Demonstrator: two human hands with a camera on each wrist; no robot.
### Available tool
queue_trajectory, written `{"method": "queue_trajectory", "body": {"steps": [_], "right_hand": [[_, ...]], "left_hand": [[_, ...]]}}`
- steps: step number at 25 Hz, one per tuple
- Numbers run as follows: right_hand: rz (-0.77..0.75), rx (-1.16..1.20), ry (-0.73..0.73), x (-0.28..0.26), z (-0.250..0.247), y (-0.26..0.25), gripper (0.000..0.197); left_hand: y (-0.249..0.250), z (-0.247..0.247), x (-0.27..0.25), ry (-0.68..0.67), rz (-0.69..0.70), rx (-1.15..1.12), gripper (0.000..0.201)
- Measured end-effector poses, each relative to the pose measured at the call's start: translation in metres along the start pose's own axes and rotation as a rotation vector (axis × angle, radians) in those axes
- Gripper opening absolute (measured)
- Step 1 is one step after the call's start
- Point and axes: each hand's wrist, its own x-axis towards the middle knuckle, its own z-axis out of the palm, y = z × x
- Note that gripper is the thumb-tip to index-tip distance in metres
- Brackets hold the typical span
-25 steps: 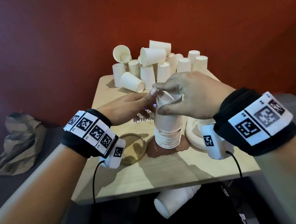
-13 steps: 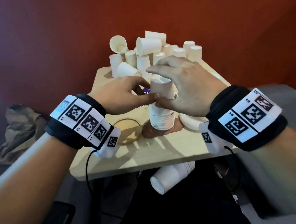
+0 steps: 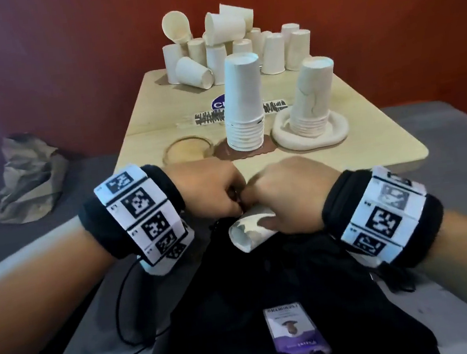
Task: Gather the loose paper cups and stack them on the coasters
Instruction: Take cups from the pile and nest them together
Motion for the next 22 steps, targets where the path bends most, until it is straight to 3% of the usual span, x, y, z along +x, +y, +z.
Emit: {"method": "queue_trajectory", "body": {"steps": [3,9,13,17,22], "right_hand": [[-0.036,-0.088,-0.141,0.002,0.023,-0.002,0.040],[-0.110,-0.179,-0.254,0.017,0.058,-0.005,0.052],[-0.152,-0.212,-0.222,0.019,0.034,-0.007,0.061],[-0.199,-0.194,-0.181,0.015,0.011,-0.030,0.051],[-0.185,-0.089,-0.040,0.011,-0.021,-0.047,0.051]], "left_hand": [[0.004,0.022,0.008,-0.078,-0.019,0.075,0.012],[-0.002,0.034,0.012,-0.284,-0.066,0.079,0.032],[-0.009,0.007,-0.001,-0.256,-0.043,-0.018,0.030],[-0.014,-0.026,-0.011,-0.282,-0.049,-0.095,0.028],[-0.025,-0.058,-0.026,-0.166,-0.091,-0.231,0.032]]}}
